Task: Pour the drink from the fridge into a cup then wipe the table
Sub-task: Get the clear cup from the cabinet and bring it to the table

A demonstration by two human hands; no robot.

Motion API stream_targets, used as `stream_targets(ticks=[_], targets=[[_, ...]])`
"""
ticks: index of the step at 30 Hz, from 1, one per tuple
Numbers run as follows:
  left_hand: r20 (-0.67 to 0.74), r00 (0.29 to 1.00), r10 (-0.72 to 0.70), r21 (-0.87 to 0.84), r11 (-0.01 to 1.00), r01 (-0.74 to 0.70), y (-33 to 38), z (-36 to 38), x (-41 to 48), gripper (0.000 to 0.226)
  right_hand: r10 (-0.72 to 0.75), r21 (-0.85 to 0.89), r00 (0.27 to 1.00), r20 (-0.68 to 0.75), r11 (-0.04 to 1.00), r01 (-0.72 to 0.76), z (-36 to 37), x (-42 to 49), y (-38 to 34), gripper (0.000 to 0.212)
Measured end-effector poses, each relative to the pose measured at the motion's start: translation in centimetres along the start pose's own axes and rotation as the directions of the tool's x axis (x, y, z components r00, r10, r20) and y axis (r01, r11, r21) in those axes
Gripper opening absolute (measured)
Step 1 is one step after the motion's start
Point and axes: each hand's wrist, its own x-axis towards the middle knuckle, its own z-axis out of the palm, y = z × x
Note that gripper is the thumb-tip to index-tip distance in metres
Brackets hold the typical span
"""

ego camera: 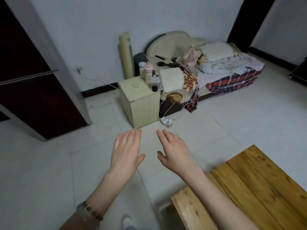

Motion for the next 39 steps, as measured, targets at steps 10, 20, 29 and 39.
stream_targets(ticks=[10, 20, 29, 39], targets=[[-0.012, 0.994, -0.111, 0.02, 0.994, 0.111, -17.4, -0.1, 3.5, 0.091, -0.024, -0.065, 0.999, -0.036, 0.998, 0.022, 4.1, 14.6, -11.7, 0.075], [-0.014, 0.982, -0.19, 0.035, 0.981, 0.191, -26.7, 2.0, 9.3, 0.088, -0.088, -0.063, 0.995, -0.045, 0.994, 0.085, 7.1, 26.4, -16.1, 0.076], [-0.044, 0.98, -0.194, 0.051, 0.979, 0.196, -37.4, 5.0, 20.3, 0.093, -0.123, -0.027, 0.99, -0.076, 0.992, 0.121, 10.5, 41.6, -17.6, 0.079], [-0.034, 0.986, -0.164, 0.044, 0.985, 0.166, -46.4, 6.8, 32.7, 0.092, -0.101, -0.006, 0.992, -0.073, 0.995, 0.101, 12.6, 56.1, -17.2, 0.073]])
